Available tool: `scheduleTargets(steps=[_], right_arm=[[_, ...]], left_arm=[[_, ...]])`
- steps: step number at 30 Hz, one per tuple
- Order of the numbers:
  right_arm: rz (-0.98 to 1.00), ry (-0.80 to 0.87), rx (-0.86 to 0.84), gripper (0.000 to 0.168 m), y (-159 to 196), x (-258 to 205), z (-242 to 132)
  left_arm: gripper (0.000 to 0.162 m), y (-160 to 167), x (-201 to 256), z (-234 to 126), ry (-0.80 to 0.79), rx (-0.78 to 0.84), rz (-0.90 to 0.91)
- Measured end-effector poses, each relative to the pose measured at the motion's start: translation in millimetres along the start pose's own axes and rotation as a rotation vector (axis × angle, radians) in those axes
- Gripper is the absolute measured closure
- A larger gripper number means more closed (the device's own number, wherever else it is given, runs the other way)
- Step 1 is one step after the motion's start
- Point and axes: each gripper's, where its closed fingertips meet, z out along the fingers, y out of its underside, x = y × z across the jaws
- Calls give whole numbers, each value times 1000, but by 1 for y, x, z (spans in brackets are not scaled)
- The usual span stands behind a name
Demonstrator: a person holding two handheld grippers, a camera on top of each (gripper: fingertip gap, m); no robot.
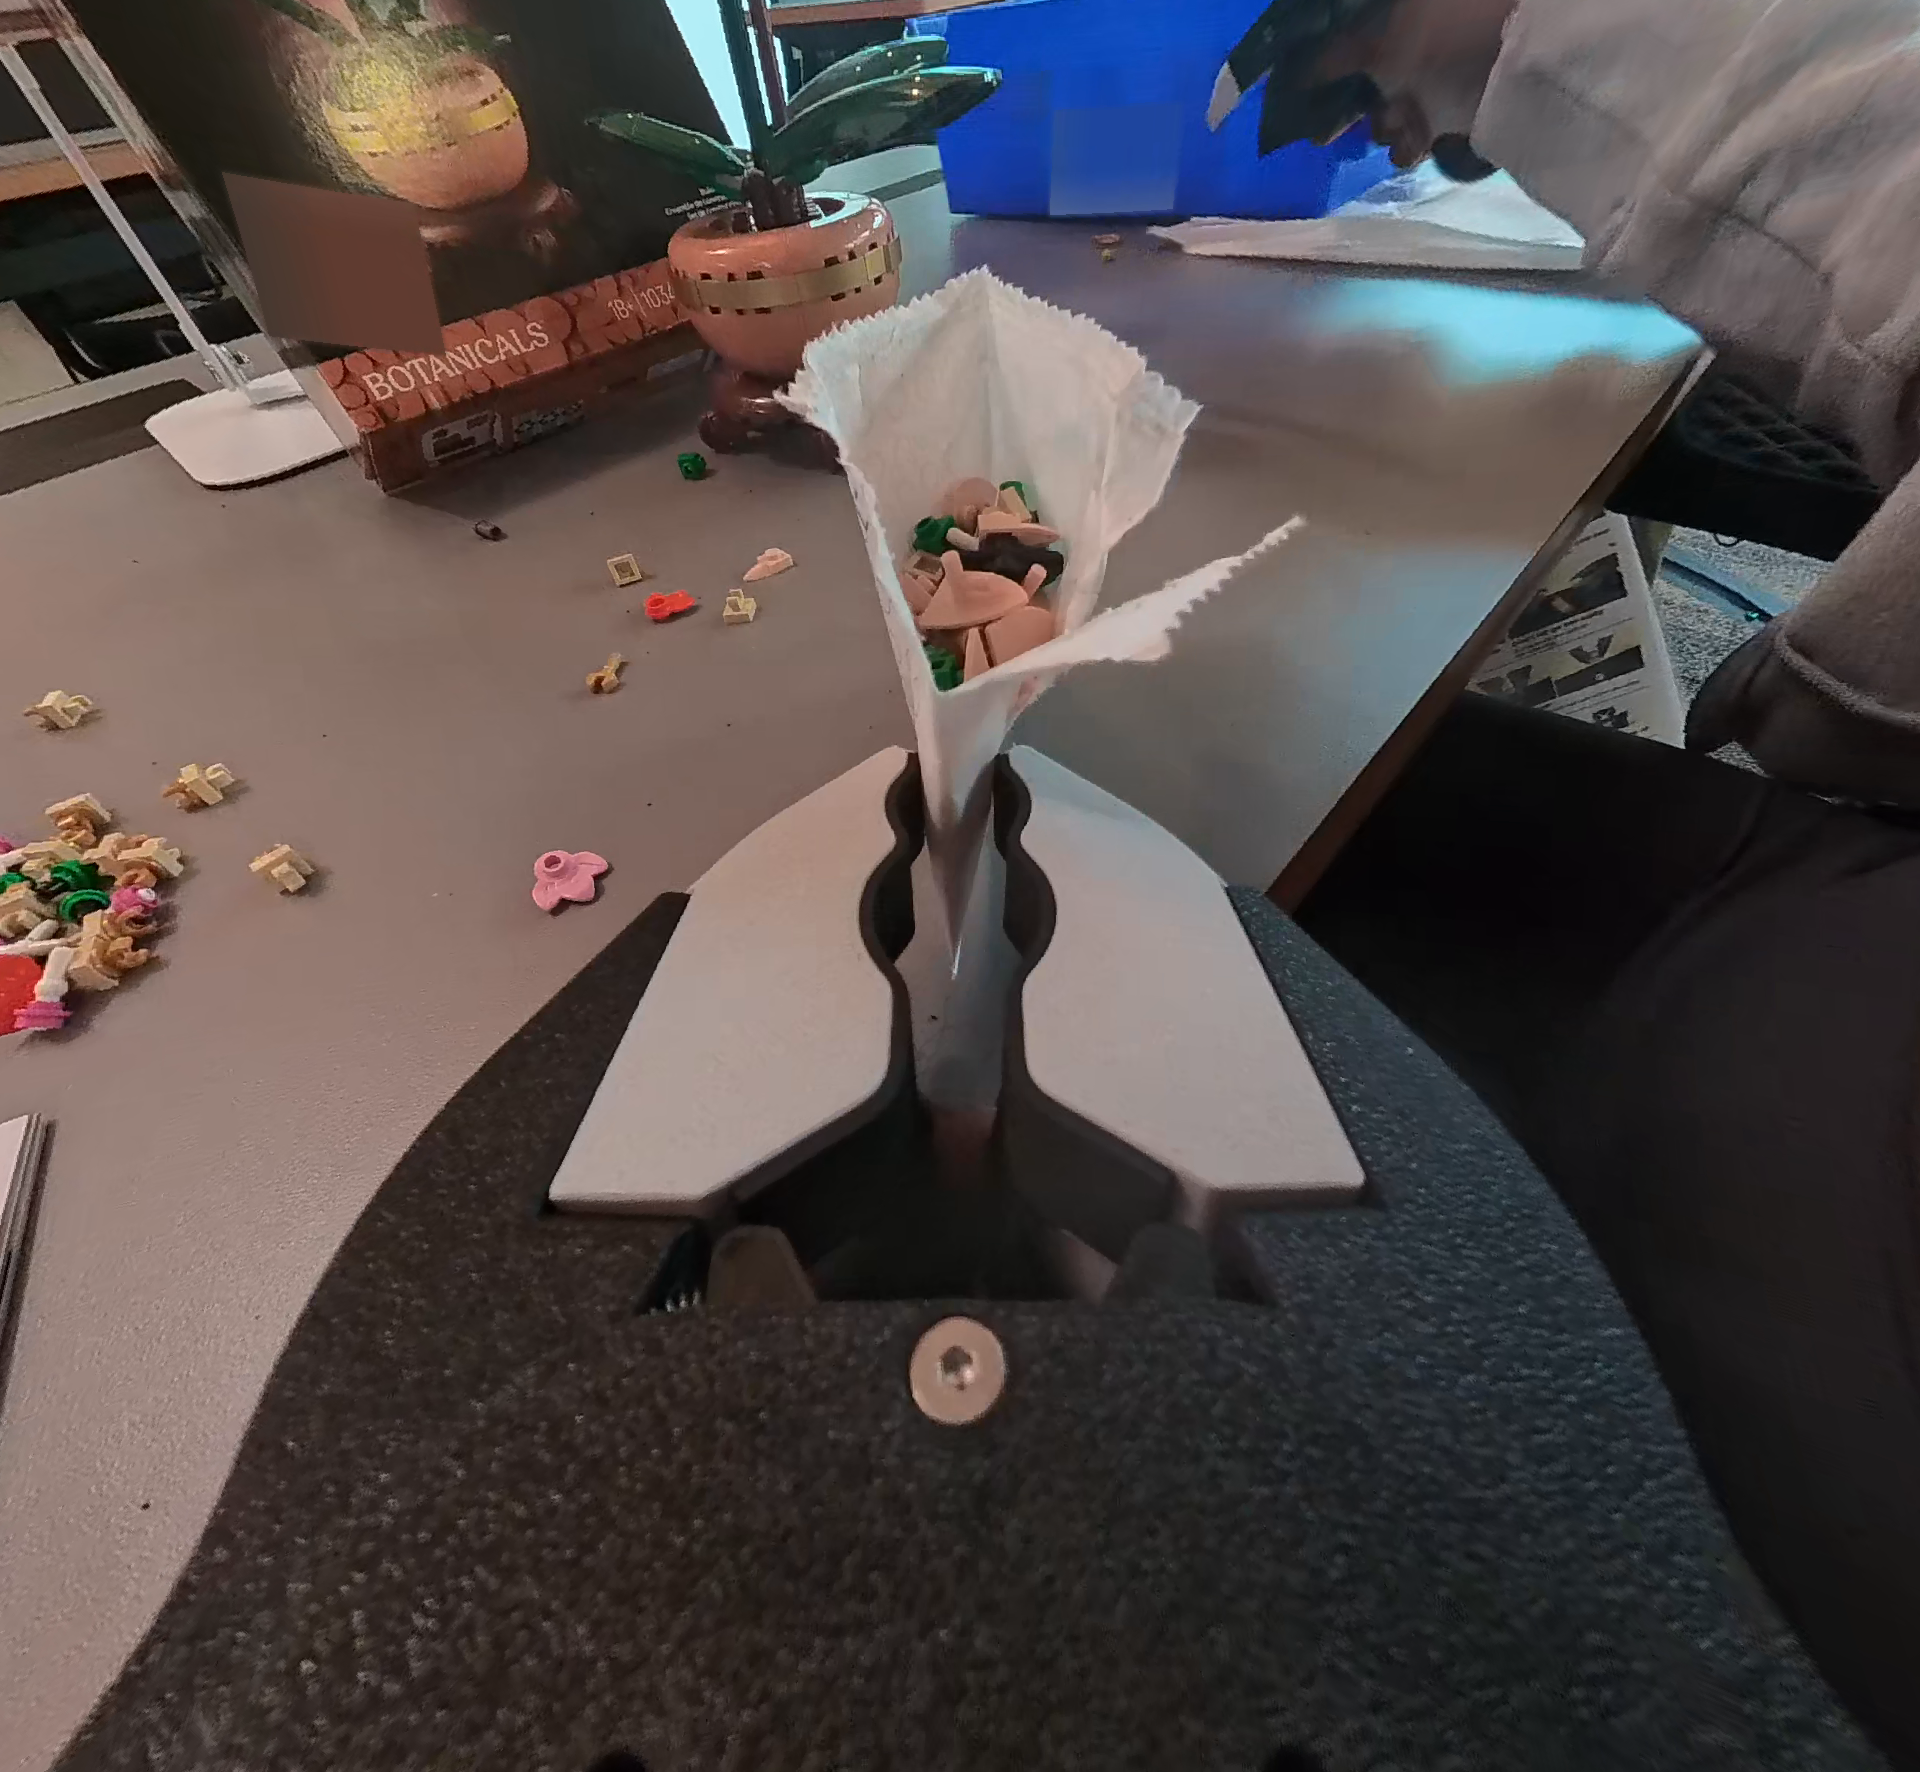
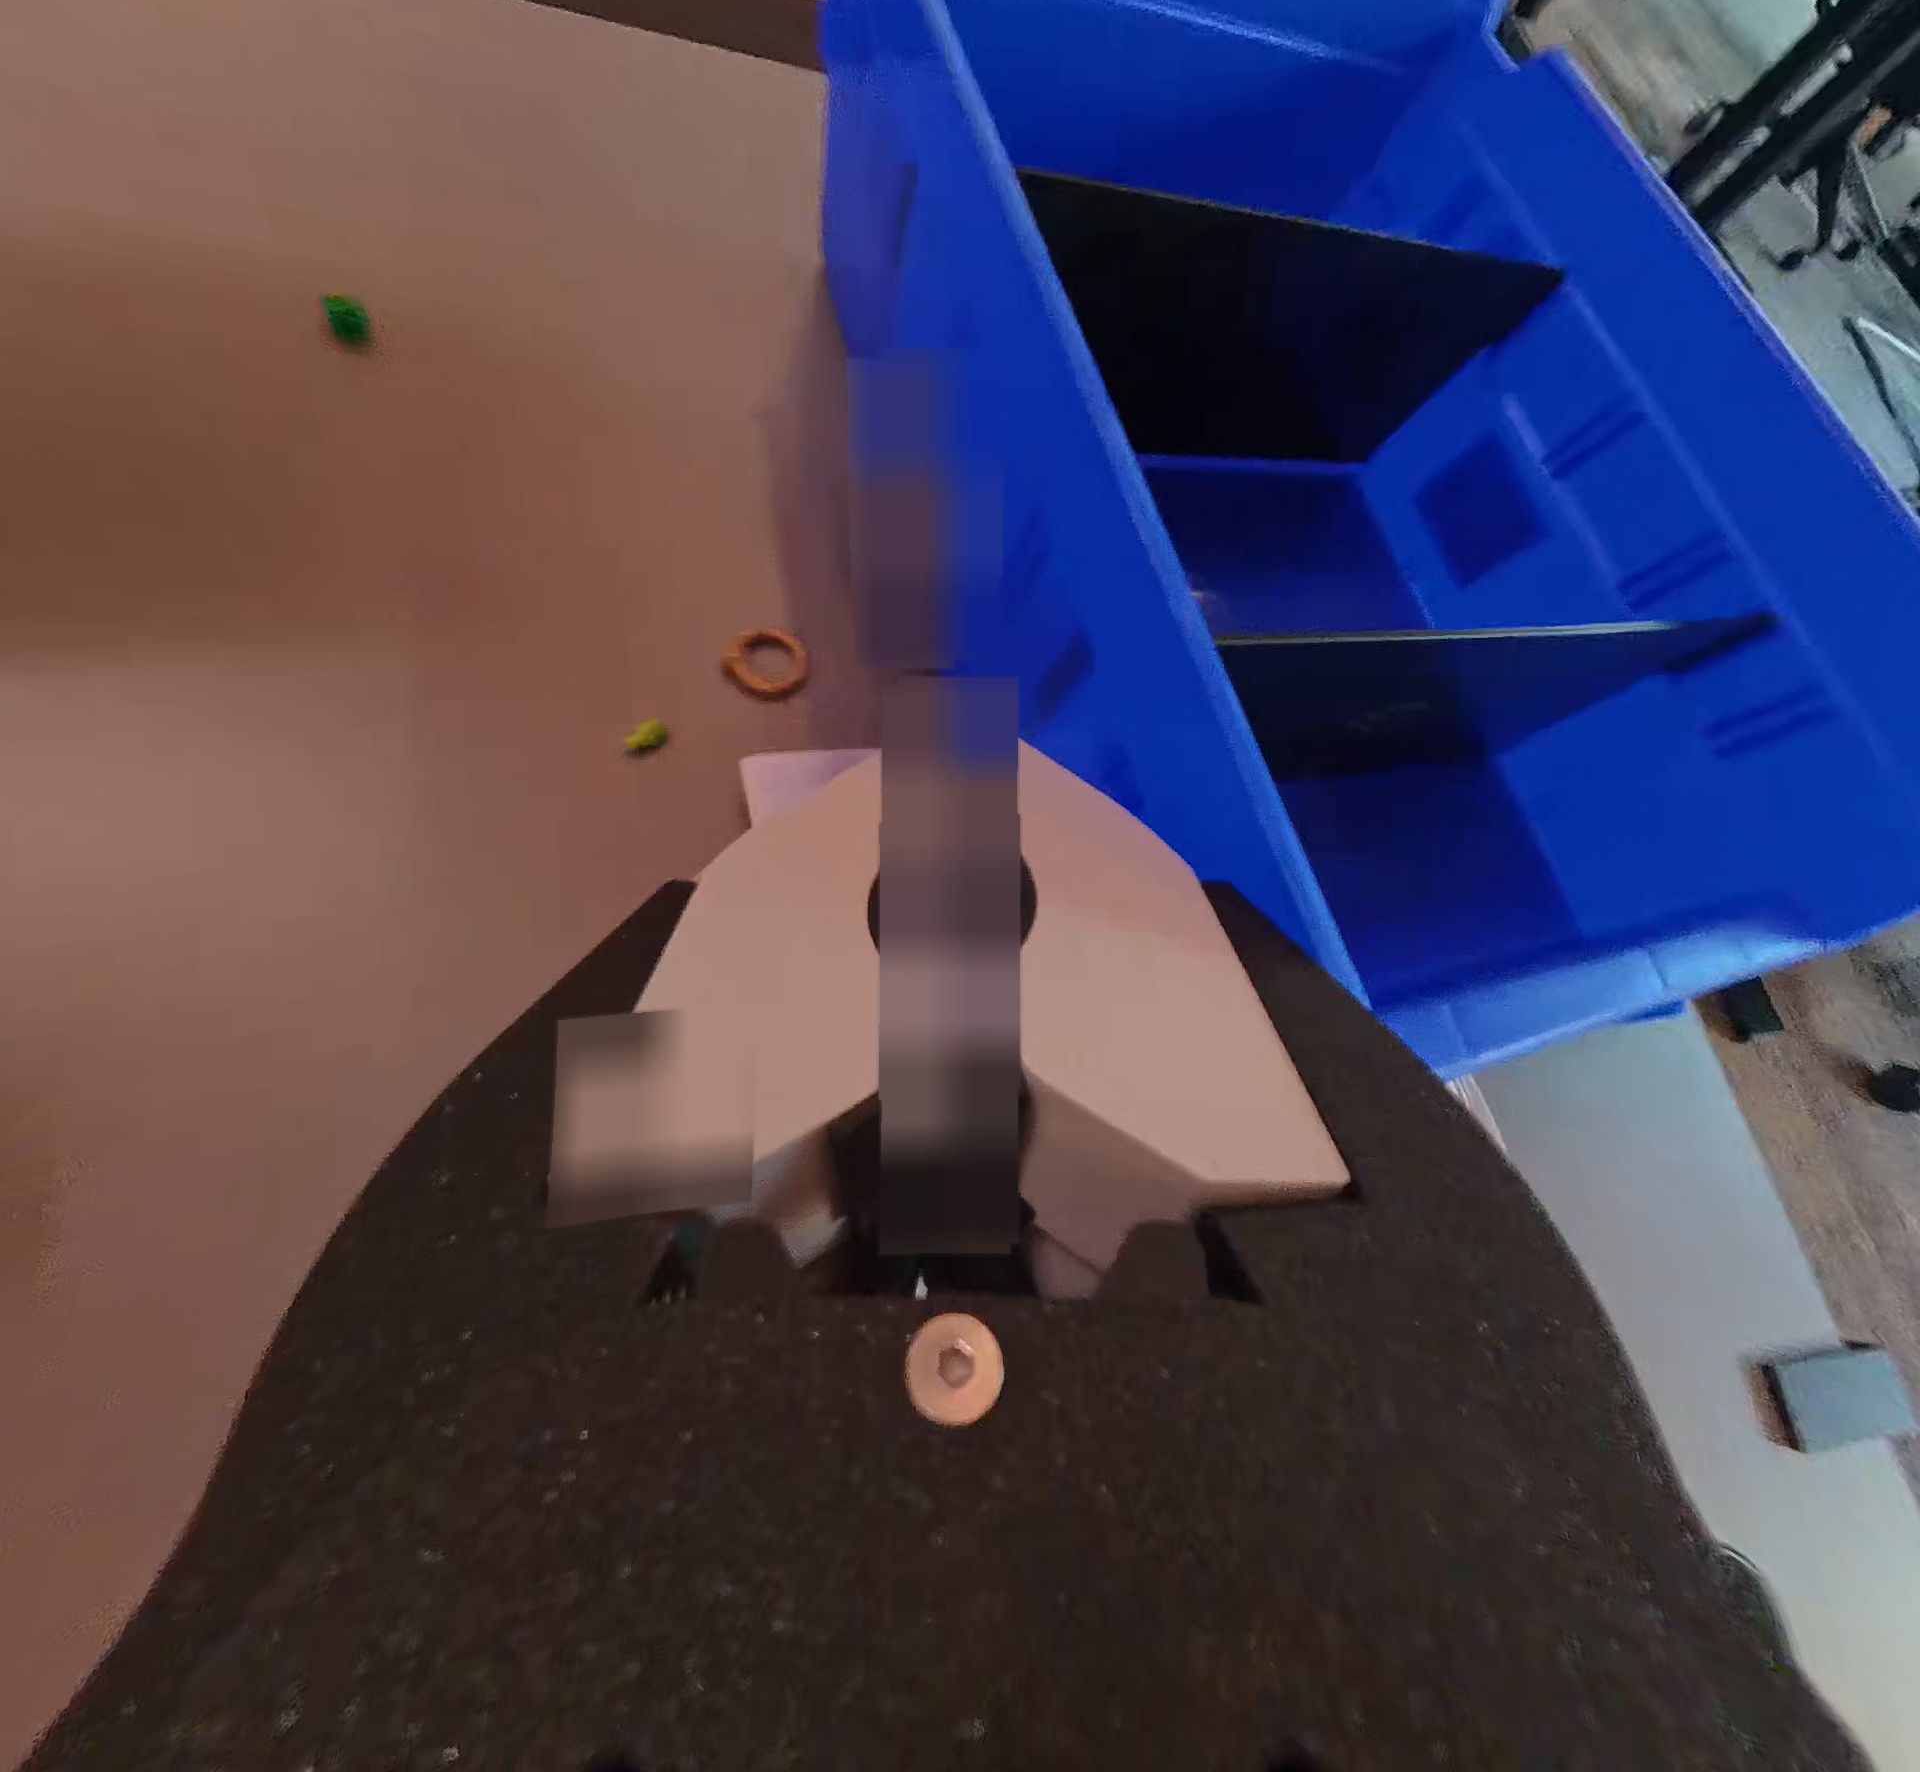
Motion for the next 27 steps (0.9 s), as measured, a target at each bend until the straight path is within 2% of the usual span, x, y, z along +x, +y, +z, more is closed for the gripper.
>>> scheduleTargets(steps=[1,3,6,9,15,17,19,22,23,24,27], right_arm=[[-7,22,-22,157,2,10,1],[-9,38,-59,161,3,21,2],[-28,-233,0,153,-17,-22,-8],[-60,-359,-120,127,-16,-45,4],[4,-257,-272,132,3,-38,49],[43,-280,-298,134,8,-44,57],[91,-309,-307,149,9,-45,59],[91,-332,-321,149,10,-45,60],[85,-352,-325,163,10,-47,58],[89,-378,-309,168,8,-50,57],[148,-472,-238,168,-2,-59,46]], left_arm=[[150,0,0,0,-1,1,2],[150,0,0,0,-3,0,11],[150,0,0,0,-2,-3,9],[150,0,0,0,1,2,4],[150,0,0,0,-2,-1,18],[150,0,0,-1,2,1,9],[150,0,0,-2,2,4,8],[150,0,0,0,2,2,8],[150,0,0,0,2,3,7],[150,0,0,0,2,3,7],[150,0,0,-1,0,2,11]])
